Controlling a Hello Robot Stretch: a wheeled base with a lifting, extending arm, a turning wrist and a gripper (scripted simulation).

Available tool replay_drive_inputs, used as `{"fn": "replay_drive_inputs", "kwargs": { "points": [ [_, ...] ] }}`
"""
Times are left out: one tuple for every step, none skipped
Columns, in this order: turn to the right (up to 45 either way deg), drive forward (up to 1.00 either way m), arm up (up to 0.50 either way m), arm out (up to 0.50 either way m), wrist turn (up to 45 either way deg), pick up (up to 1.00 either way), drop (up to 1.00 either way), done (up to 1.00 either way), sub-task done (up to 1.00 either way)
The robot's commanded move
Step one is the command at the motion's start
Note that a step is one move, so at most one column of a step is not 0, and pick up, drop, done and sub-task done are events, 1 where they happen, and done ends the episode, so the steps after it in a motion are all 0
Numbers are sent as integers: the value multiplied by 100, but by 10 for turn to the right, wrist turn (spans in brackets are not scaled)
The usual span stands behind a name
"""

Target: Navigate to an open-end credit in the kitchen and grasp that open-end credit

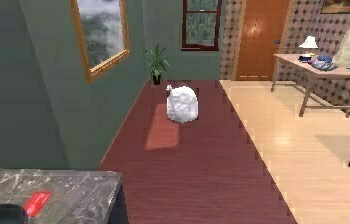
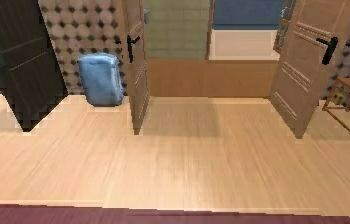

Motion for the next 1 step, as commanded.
{"fn": "replay_drive_inputs", "kwargs": {
  "points": [
    [0,25,0,0,0,0,0,0,0]
  ]
}}
